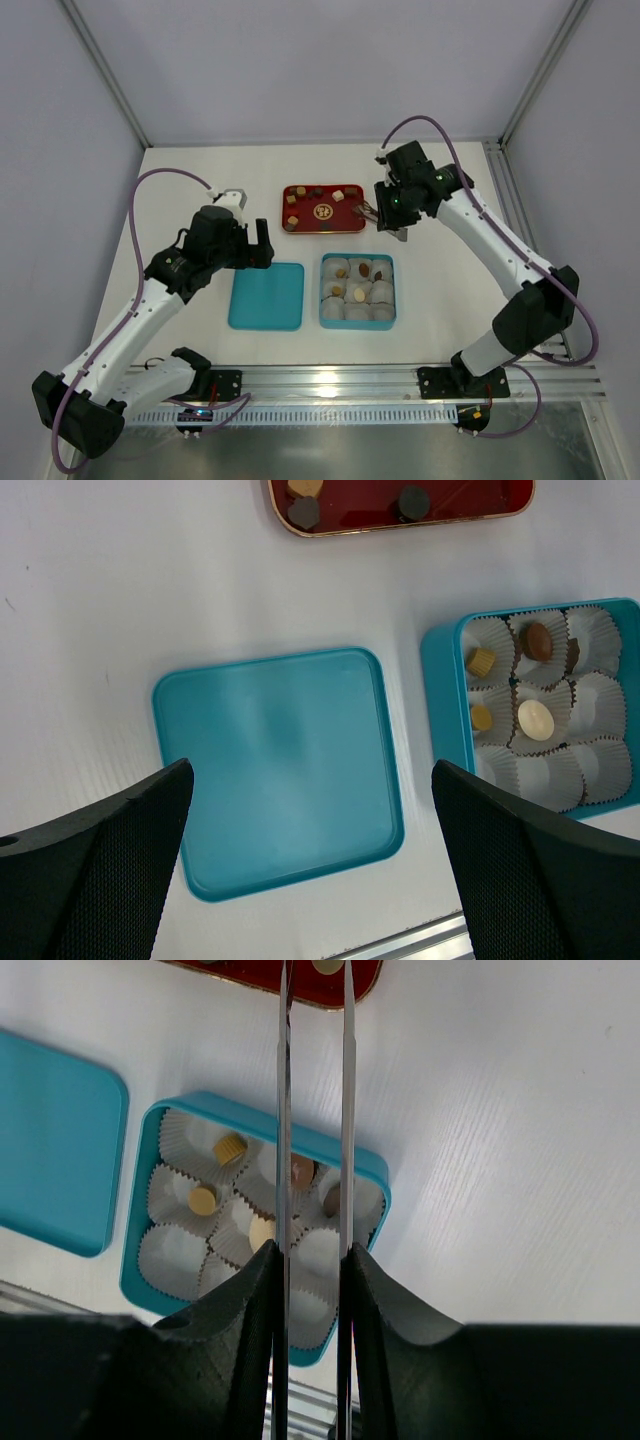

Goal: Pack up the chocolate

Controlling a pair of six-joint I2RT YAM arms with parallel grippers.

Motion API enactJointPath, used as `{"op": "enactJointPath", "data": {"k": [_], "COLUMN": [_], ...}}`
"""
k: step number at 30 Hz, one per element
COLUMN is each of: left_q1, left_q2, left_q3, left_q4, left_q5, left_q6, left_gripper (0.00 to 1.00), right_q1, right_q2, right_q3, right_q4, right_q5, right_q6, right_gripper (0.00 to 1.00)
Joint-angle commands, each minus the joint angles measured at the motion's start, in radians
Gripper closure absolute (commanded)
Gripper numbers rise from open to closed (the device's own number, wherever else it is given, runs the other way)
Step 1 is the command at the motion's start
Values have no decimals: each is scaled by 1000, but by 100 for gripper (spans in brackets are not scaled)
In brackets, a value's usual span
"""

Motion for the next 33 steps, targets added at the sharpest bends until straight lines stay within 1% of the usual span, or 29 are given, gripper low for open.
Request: {"op": "enactJointPath", "data": {"k": [1,10,19,23,28,33], "left_q1": [-1,-2,-1,-1,-1,-2], "left_q2": [-10,-8,-8,-3,-2,1], "left_q3": [39,39,39,40,40,40], "left_q4": [4,4,4,4,6,6], "left_q5": [12,24,25,27,27,25], "left_q6": [9,11,11,11,11,11], "left_gripper": [0,0,0,0,0,0], "right_q1": [-1,0,20,45,114,172], "right_q2": [-135,-370,-539,-586,-620,-634], "right_q3": [-40,-214,-349,-404,-444,-467], "right_q4": [-39,-139,-243,-251,-265,-283], "right_q5": [-19,-47,-78,-85,-79,-35], "right_q6": [27,65,103,131,187,227], "right_gripper": [69,69,69,69,69,69]}}
